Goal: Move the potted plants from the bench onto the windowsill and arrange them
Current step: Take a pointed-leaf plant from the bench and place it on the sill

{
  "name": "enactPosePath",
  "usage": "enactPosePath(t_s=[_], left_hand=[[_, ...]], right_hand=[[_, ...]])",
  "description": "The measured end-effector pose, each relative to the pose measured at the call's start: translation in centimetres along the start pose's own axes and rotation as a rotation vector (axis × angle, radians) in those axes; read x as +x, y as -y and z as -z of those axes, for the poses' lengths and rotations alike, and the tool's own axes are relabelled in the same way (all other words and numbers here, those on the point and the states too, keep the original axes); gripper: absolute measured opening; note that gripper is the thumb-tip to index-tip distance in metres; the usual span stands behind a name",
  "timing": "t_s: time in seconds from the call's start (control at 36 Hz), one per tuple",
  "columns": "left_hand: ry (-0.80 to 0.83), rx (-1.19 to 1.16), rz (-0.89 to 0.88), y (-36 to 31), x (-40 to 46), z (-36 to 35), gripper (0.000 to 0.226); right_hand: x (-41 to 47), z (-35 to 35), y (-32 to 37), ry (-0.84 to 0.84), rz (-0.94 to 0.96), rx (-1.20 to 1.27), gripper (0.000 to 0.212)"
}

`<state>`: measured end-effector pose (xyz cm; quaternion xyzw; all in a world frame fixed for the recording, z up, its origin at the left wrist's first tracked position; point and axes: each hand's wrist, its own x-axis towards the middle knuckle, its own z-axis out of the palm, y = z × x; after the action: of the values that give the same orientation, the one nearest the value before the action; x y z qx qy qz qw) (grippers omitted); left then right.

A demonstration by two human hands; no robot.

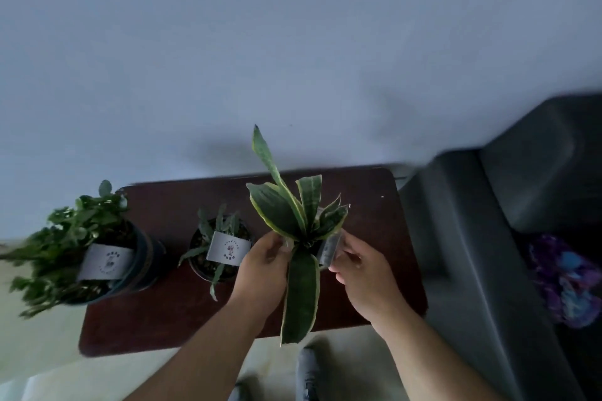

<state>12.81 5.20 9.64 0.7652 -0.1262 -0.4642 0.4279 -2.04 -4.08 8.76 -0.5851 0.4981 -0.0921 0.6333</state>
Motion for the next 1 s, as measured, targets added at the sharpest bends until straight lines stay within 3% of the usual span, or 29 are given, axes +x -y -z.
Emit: enactPosePath(t_s=[0.36, 0.44, 0.67, 1.0], left_hand=[[-0.147, -0.324, -0.203, -8.3, -13.1, 9.1, 0.023], [-0.248, -0.406, -0.264, -9.1, -16.0, 12.6, 0.026], [-0.479, -0.620, -0.391, -7.7, -23.2, 22.8, 0.036], [-0.752, -0.820, -0.423, 2.3, -35.5, 40.8, 0.034]], right_hand=[[-8.4, -2.4, 15.0, 0.057, 0.239, -0.117, 0.030], [-9.9, -4.9, 18.6, 0.118, 0.281, -0.158, 0.027], [-14.8, -16.2, 26.3, 0.327, 0.406, -0.209, 0.028], [-27.0, -38.2, 28.6, 0.699, 0.520, -0.280, 0.025]])
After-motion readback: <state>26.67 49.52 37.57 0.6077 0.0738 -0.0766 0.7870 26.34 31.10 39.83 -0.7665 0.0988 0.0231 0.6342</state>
